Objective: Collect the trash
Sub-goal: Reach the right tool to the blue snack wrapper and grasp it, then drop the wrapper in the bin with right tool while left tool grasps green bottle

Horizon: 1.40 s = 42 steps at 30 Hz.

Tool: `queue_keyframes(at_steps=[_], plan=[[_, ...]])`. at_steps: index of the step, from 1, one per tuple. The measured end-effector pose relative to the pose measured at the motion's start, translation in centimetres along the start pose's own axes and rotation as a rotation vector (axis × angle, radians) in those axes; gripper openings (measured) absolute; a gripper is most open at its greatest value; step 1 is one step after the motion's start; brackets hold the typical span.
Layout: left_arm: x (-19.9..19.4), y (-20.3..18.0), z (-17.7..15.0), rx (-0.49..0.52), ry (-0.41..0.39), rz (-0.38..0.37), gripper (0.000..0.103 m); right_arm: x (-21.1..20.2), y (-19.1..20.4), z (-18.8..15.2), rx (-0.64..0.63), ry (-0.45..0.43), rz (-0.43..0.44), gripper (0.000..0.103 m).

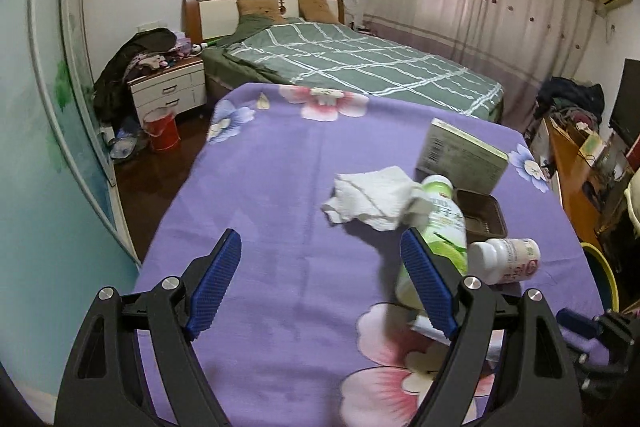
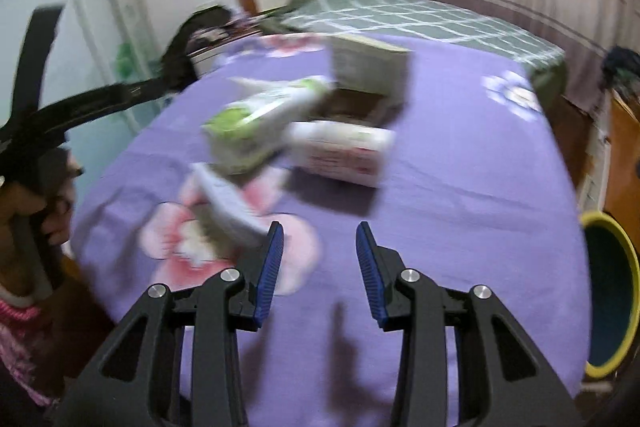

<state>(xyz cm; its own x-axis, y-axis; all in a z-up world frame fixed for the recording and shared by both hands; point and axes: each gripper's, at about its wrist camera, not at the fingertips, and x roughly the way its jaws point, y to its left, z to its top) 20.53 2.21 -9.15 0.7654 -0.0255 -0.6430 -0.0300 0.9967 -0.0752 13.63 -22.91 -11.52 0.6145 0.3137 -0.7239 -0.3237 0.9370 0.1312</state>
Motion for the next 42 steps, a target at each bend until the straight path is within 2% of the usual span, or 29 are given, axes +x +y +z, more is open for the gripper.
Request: queue_keyframes(at_steps=[4, 13, 15, 19, 21, 34, 42], plan=[[-0.5, 1.1, 0.2, -0.015, -0.013, 0.011, 0.081, 1.4, 3.3, 0.8, -0.079, 0.018, 0.046, 0.037], [-1.0, 2.6, 0.2, -0.04, -0.016, 0.017, 0.081, 4.6, 5.6, 1.5, -0.156, 0.074, 0.044, 0.037], [-0.9, 2.6, 0.2, -0.038, -0.011, 0.012, 0.081, 5.1, 5.7, 1.5, -0.163, 0.093, 0.038, 0.034], [-0.6, 2.0, 0.1, -0.035, -0.002, -0.002, 0.081, 5.2, 5.5, 1.4, -0.165, 0.095, 0.044, 0.018], [-0.4, 1.8, 0.1, -0.031, 0.001, -0.005, 0.081, 4.9, 5.5, 1.5, -0.169, 0.089, 0.05, 0.015], [0.3, -0.5, 0.0, 0.007, 0.017, -0.029, 0.081, 0.6, 3.2, 1.1, -0.095, 0.032, 0.118, 0.012], [0.6, -2.7, -0.5, 0.044, 0.033, -0.061, 0.081, -2.4, -2.2, 0.1, 0.042, -0.025, 0.042, 0.012]])
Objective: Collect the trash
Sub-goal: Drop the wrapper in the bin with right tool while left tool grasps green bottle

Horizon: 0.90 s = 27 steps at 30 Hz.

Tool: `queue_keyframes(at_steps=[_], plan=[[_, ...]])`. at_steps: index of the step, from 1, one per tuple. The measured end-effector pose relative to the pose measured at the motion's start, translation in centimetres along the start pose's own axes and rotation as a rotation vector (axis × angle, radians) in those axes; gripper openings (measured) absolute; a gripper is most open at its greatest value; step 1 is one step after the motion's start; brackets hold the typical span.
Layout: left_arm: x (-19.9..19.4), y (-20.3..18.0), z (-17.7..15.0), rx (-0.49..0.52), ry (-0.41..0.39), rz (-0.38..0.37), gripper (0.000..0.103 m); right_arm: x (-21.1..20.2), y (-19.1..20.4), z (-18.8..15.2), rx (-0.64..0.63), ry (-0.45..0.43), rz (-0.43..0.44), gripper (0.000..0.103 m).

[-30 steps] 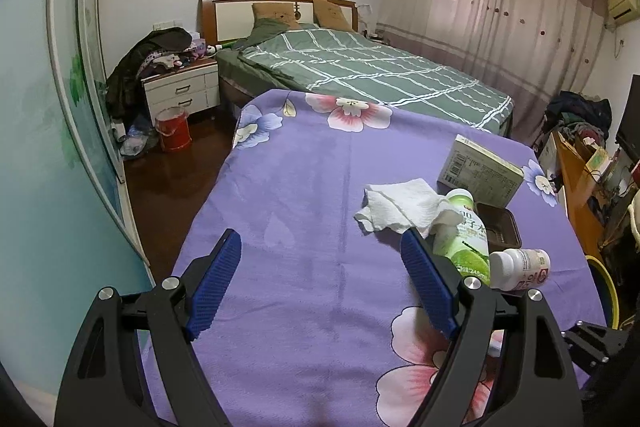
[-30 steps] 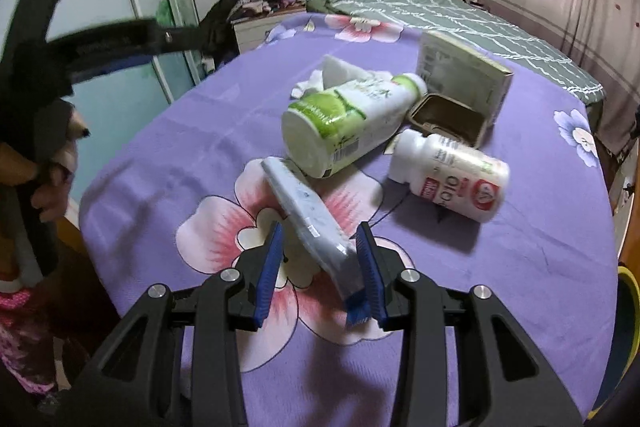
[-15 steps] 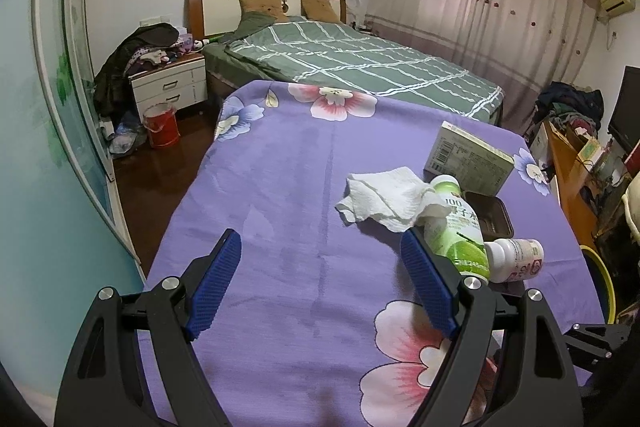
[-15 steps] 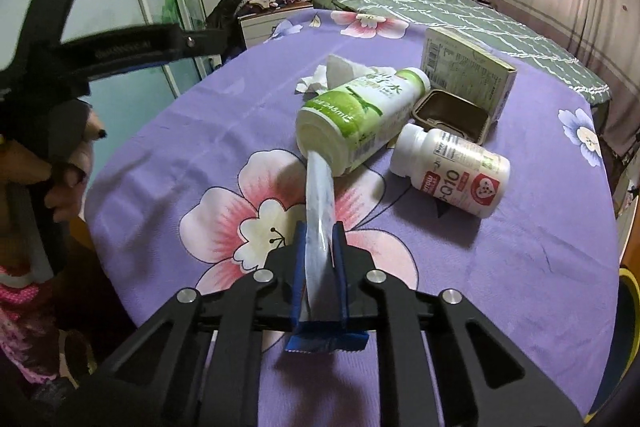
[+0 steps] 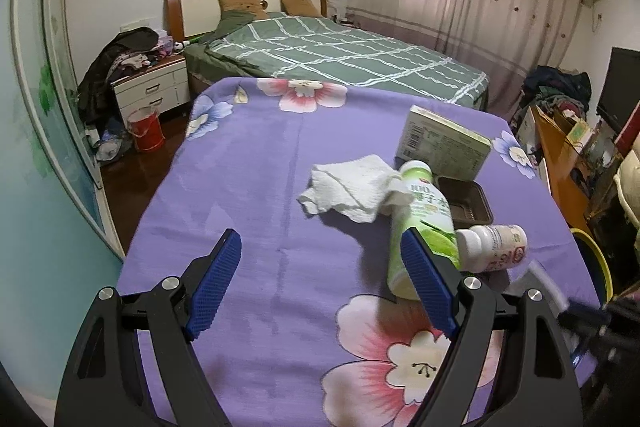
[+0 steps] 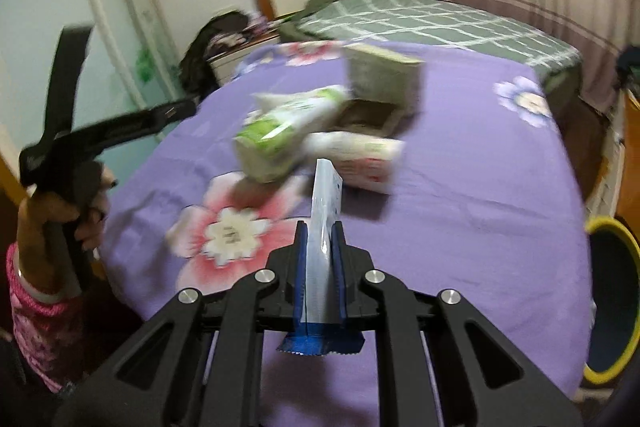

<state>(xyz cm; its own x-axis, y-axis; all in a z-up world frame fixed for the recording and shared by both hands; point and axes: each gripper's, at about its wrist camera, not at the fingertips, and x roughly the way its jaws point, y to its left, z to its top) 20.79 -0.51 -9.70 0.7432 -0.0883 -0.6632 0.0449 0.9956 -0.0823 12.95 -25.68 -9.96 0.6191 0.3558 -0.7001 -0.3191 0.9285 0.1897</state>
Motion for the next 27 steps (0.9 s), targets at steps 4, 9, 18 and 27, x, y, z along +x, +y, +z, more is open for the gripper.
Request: queue_keyframes(at_steps=[4, 9, 18, 27], plan=[[0.5, -1.2, -0.3, 0.02, 0.013, -0.021, 0.081, -2.2, -4.6, -0.4, 0.106, -0.044, -0.081, 0.012], [1.2, -3.0, -0.9, 0.051, 0.032, -0.049, 0.081, -5.1, -11.7, -1.2, 0.262, -0.103, -0.233, 0.012], [2.9, -5.6, -1.9, 0.089, 0.081, -0.09, 0.081, -6.6, -23.6, -4.6, 0.48, -0.083, -0.553, 0.014], [4.6, -6.8, -2.2, 0.108, 0.113, -0.097, 0.081, -5.6, -26.7, -5.9, 0.543, -0.064, -0.596, 0.015]])
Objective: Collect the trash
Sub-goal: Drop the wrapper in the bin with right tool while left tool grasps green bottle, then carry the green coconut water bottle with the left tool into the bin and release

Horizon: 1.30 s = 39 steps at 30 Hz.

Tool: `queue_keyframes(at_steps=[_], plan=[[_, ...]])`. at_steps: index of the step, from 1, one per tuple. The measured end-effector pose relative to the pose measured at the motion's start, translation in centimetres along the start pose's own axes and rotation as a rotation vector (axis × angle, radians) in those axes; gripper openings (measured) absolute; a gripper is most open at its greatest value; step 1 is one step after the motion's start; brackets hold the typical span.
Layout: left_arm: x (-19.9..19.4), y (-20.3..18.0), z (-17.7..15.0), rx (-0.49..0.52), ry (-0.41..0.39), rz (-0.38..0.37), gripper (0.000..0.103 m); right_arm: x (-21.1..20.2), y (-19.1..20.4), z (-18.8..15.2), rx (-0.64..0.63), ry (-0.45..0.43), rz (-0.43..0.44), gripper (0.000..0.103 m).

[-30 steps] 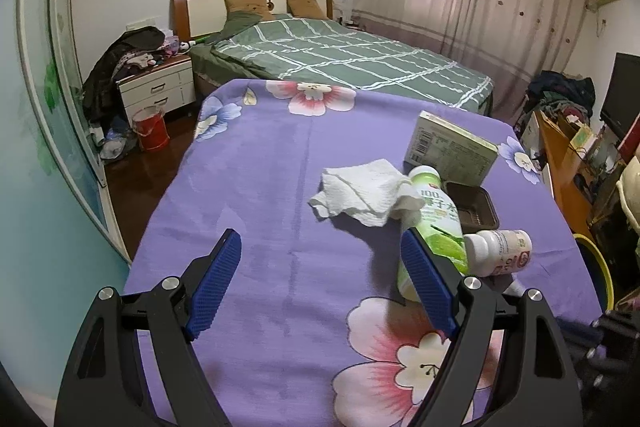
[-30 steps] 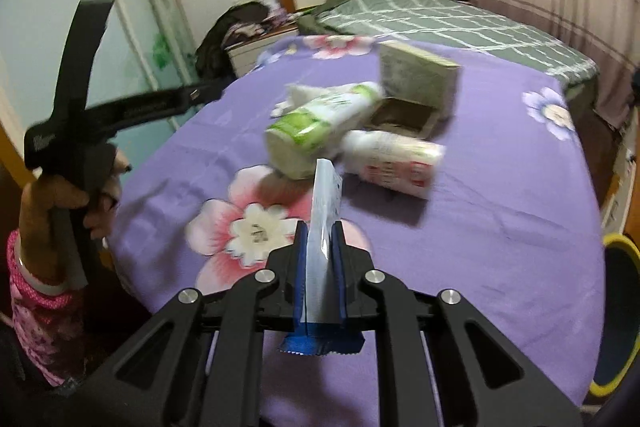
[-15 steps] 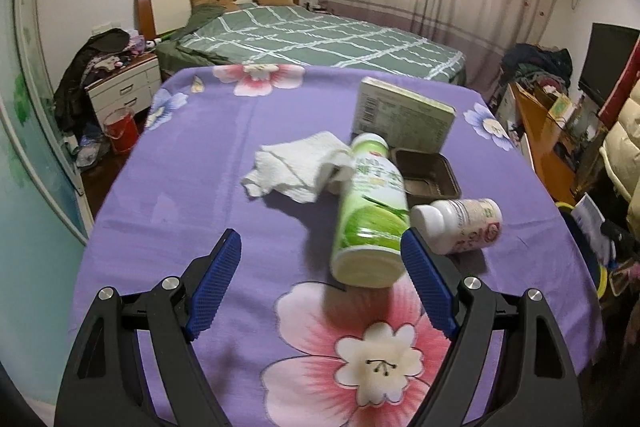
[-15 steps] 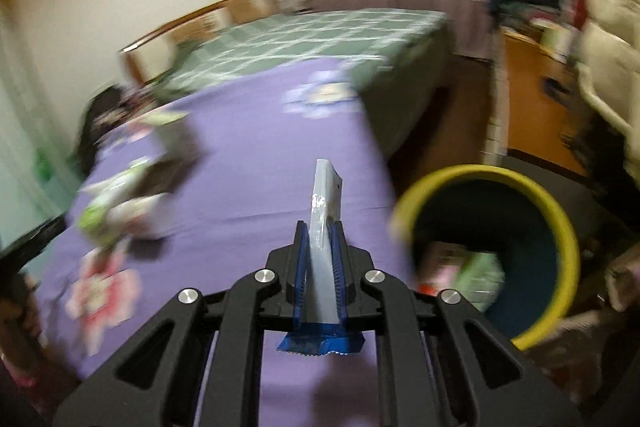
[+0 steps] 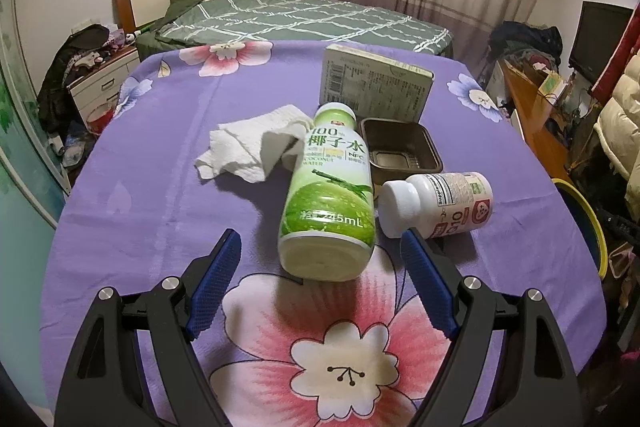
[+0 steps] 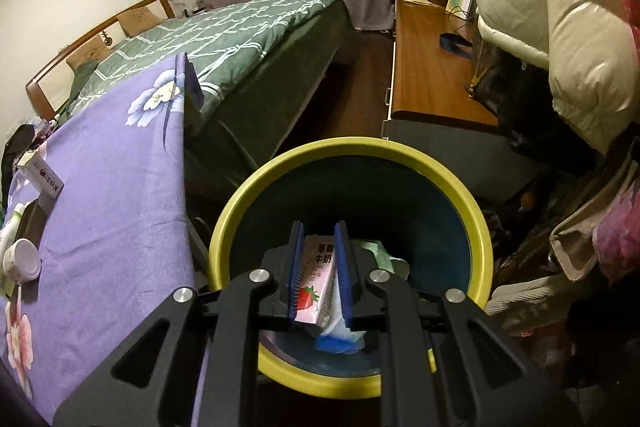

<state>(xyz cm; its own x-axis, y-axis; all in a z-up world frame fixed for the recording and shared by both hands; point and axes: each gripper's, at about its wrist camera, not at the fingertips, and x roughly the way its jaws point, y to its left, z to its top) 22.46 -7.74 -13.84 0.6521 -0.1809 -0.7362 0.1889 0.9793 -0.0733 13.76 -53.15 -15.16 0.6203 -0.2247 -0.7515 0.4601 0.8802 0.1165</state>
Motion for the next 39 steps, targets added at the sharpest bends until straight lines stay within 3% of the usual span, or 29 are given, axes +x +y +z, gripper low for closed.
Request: queue_keyframes(at_steps=[12, 22, 39], plan=[[2.3, 0.0, 0.0, 0.022, 0.026, 0.028, 0.076, 0.3, 0.6, -0.5, -0.006, 0.011, 0.018, 0.015], [3.1, -0.3, 0.1, 0.046, 0.019, 0.024, 0.053, 0.5, 1.2, -0.8, -0.013, 0.013, 0.024, 0.015], [-3.7, -1.4, 2.1, 0.118, -0.186, 0.057, 0.052, 0.3, 1.4, -0.9, -0.016, 0.013, 0.026, 0.015]])
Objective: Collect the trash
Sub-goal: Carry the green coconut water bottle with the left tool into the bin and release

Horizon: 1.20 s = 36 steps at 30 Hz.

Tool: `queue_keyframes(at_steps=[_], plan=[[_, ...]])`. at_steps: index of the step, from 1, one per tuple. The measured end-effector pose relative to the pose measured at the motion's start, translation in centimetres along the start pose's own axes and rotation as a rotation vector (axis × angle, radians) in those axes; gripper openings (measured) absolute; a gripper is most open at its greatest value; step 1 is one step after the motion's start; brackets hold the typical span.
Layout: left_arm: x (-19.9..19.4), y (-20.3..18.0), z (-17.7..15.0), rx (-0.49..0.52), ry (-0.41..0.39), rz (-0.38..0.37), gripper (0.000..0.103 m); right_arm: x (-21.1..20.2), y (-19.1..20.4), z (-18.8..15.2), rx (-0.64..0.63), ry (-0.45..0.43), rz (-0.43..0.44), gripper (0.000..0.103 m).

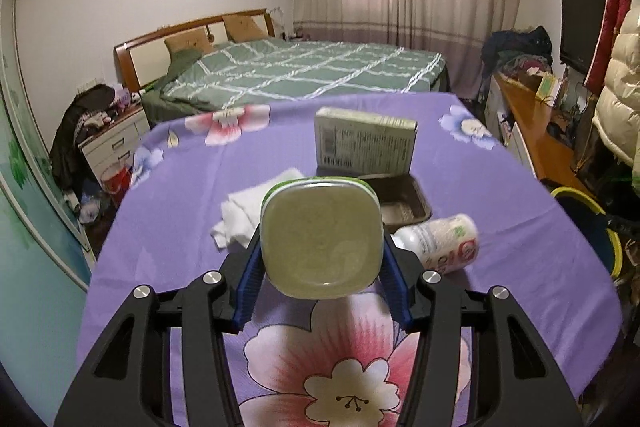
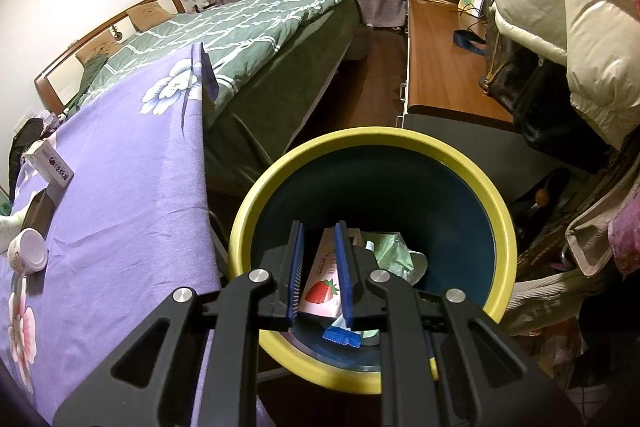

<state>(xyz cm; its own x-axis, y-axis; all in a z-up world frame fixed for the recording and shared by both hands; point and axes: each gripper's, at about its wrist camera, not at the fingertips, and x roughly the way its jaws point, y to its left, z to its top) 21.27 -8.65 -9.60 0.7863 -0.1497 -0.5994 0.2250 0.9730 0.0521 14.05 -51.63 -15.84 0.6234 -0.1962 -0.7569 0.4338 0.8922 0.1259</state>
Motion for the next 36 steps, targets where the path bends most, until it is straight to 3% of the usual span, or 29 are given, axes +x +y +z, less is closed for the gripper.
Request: queue_keyframes(at_steps=[23, 36], plan=[[-2.1, -0.5, 3.6, -0.016, -0.047, -0.027, 0.052, 0.0, 0.1, 0.0, 0.017, -0.005, 0.003, 0.015], [-4.9, -3.9, 5.4, 0.046, -0.076, -0.069, 0.052, 0.0, -1.1, -0.1, 0.032, -0.006, 0.007, 0.015]])
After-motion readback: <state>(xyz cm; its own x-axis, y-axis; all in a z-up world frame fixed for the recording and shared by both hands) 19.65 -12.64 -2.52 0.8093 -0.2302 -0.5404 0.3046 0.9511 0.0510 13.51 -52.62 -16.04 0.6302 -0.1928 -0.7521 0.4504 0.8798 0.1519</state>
